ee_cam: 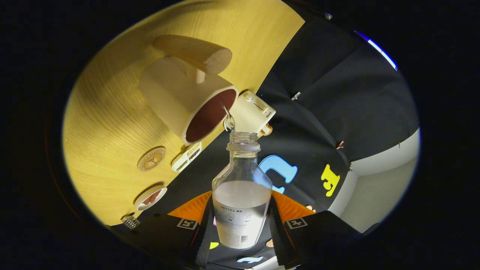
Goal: Take the bottle from table, then pour the juice into the cup, finally place the bottle on the coaster
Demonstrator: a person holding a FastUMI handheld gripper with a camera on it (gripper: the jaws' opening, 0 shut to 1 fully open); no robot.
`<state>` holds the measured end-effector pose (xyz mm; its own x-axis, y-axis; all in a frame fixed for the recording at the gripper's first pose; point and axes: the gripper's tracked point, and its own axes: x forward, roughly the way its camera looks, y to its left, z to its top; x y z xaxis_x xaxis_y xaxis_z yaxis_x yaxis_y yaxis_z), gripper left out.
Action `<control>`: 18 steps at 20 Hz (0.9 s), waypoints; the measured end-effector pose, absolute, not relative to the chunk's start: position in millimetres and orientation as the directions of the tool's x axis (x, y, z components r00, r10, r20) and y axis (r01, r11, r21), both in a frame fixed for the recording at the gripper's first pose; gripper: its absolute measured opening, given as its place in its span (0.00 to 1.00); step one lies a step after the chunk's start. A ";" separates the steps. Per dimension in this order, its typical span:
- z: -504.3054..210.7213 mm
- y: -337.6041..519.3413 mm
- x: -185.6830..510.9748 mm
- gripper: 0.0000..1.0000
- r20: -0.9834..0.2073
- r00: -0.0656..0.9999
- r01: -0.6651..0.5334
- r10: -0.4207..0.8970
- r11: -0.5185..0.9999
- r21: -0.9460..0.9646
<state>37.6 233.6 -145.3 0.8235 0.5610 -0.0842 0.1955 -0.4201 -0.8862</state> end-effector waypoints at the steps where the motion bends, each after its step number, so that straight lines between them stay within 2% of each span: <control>1: -143.7 234.4 38.5 0.70 -0.080 0.818 0.213 0.570 -0.429 -0.878; 6: -139.2 234.3 41.0 0.70 -0.068 0.795 0.276 0.603 -0.459 -0.844; 18: -137.4 234.4 44.7 0.69 -0.065 0.792 0.284 0.607 -0.461 -0.840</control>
